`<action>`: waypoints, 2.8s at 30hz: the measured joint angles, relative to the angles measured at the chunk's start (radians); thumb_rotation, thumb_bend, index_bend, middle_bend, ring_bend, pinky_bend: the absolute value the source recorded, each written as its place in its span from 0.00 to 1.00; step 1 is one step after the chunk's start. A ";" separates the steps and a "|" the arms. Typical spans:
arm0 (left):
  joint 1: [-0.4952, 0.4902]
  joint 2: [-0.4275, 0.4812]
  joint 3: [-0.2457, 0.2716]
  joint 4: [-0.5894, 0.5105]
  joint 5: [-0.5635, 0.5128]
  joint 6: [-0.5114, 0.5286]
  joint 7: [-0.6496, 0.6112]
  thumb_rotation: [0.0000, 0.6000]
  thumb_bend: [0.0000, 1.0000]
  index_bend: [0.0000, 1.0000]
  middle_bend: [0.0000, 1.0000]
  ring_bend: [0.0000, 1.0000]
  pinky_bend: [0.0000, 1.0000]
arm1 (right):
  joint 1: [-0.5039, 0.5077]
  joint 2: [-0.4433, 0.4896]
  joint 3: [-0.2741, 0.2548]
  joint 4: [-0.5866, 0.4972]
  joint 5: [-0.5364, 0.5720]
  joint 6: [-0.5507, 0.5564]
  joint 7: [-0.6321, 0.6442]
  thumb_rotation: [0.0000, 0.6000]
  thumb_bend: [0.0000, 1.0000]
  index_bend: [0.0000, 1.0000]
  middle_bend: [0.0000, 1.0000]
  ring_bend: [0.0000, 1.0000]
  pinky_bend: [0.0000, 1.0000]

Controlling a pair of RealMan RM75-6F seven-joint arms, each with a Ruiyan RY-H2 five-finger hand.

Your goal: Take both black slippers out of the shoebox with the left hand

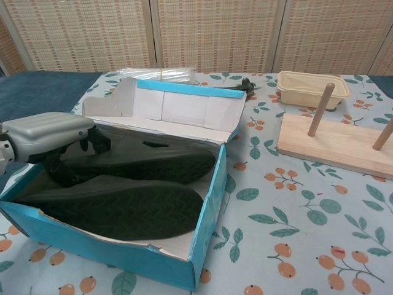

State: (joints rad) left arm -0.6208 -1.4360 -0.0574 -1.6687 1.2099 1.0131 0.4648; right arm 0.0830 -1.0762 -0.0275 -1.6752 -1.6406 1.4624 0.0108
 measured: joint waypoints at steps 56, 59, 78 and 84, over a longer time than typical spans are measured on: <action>0.211 -0.144 -0.104 0.880 0.094 0.265 -0.332 1.00 0.58 0.46 0.54 0.43 0.40 | -0.008 0.030 -0.025 -0.024 -0.056 0.018 0.035 0.85 0.25 0.00 0.00 0.00 0.00; 0.207 -0.172 -0.113 0.896 0.073 0.233 -0.346 1.00 0.52 0.28 0.41 0.33 0.35 | -0.004 0.032 -0.030 -0.026 -0.060 0.008 0.044 0.85 0.25 0.00 0.00 0.00 0.00; 0.252 -0.060 -0.156 0.478 -0.067 0.116 -0.280 1.00 0.37 0.00 0.00 0.00 0.14 | -0.013 0.045 -0.031 -0.031 -0.066 0.030 0.059 0.86 0.25 0.00 0.00 0.00 0.00; 0.302 0.054 -0.121 0.287 -0.036 0.166 -0.277 1.00 0.38 0.00 0.00 0.00 0.12 | -0.015 0.044 -0.036 -0.033 -0.076 0.032 0.052 0.86 0.25 0.00 0.00 0.00 0.00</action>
State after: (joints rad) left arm -0.3190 -1.3824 -0.1785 -1.3820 1.1741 1.1789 0.1880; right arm 0.0678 -1.0319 -0.0637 -1.7081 -1.7161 1.4943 0.0629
